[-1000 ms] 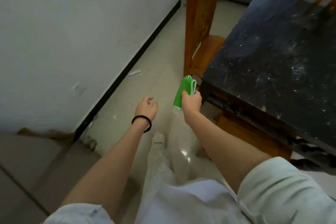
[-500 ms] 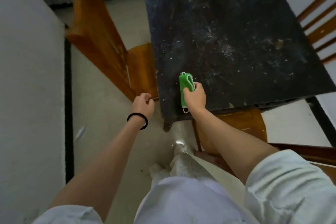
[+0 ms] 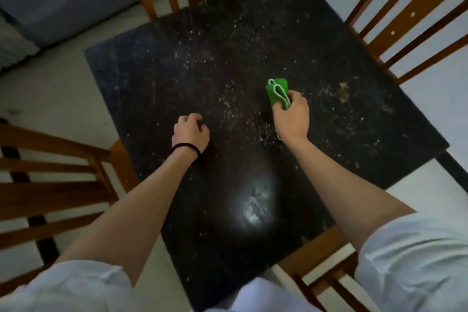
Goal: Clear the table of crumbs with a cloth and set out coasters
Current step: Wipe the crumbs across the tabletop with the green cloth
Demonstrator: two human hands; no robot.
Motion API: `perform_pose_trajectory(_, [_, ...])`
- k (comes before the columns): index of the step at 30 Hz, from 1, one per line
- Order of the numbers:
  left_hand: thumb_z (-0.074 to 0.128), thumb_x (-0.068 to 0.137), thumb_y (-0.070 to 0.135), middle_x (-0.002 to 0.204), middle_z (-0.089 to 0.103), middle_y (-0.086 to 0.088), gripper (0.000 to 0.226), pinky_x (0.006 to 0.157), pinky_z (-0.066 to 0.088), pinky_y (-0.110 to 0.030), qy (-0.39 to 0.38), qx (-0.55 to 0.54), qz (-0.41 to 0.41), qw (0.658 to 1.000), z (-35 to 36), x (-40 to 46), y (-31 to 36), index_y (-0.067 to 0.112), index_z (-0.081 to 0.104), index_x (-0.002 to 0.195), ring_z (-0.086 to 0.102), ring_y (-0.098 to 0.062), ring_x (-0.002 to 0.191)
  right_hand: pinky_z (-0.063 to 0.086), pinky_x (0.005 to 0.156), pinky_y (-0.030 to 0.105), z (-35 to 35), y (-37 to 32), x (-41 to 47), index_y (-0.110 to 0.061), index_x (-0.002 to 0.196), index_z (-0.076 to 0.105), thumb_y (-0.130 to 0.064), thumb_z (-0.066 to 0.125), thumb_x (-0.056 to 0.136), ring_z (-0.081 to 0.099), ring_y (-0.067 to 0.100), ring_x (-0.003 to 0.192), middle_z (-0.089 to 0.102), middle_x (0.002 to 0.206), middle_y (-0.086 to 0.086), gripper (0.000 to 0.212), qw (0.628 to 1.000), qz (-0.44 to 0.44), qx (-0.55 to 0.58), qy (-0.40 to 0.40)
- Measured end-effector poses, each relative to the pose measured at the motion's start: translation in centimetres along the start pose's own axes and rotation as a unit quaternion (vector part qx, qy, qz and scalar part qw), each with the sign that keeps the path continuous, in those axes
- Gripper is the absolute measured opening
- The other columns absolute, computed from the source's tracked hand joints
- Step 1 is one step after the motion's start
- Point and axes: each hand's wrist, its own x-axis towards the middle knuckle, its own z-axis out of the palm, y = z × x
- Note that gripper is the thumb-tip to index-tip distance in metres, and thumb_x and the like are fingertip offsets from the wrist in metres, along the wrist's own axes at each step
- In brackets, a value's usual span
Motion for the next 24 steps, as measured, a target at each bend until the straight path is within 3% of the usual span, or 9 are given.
perform_pose_trajectory(5, [0.046,0.094,0.031,0.145,0.033,-0.008,0.047,0.106,0.033,-0.047,0.022,0.082,0.064,0.994,-1.8,11.0,6.2,0.020,0.036,0.139,0.032,-0.030,0.132,0.038,0.093,0.044,0.6,-1.0,11.2,-0.009,0.125,0.048,-0.020,0.053,0.086,0.046,0.032,0.114,0.052,0.121,0.015,0.040,0.992,-0.029,-0.114,0.037])
perform_pose_trajectory(12, [0.040,0.094,0.045,0.158,0.006,-0.003,0.062,0.115,0.013,-0.053,0.083,0.149,0.114,0.979,-2.3,26.0,13.3,0.026,0.016,0.148,0.001,-0.026,0.146,0.032,0.099,0.046,2.7,-2.4,26.9,-0.012,0.131,0.043,-0.021,0.050,0.087,0.042,0.030,0.119,0.048,0.127,0.013,0.046,0.972,-0.065,-0.213,0.071])
perform_pose_trajectory(17, [0.032,0.089,0.063,0.159,-0.003,0.000,0.073,0.116,0.006,-0.051,0.033,0.217,0.173,0.960,-2.1,32.8,16.6,0.032,0.004,0.149,-0.005,-0.025,0.146,0.028,0.102,0.047,3.4,-3.5,36.1,-0.011,0.130,0.041,-0.020,0.049,0.087,0.038,0.033,0.123,0.045,0.129,0.015,0.045,0.954,-0.057,-0.266,0.122])
perform_pose_trajectory(22, [0.029,0.082,0.074,0.159,0.000,0.005,0.076,0.116,-0.003,-0.047,0.051,0.220,0.184,0.956,-1.5,34.9,15.9,0.039,0.010,0.147,-0.005,-0.020,0.146,0.034,0.097,0.045,5.7,-4.8,41.8,-0.009,0.124,0.047,-0.017,0.045,0.089,0.041,0.034,0.119,0.046,0.127,0.015,0.036,0.961,0.018,-0.247,0.121])
perform_pose_trajectory(24, [0.030,0.084,0.072,0.159,0.003,0.006,0.072,0.116,-0.002,-0.045,0.045,0.217,0.191,0.956,-1.7,34.9,15.8,0.040,0.013,0.146,-0.003,-0.019,0.146,0.043,0.093,0.044,8.2,-6.5,40.1,-0.009,0.123,0.051,-0.013,0.046,0.087,0.046,0.033,0.113,0.048,0.123,0.015,0.037,0.974,-0.019,-0.205,0.092])
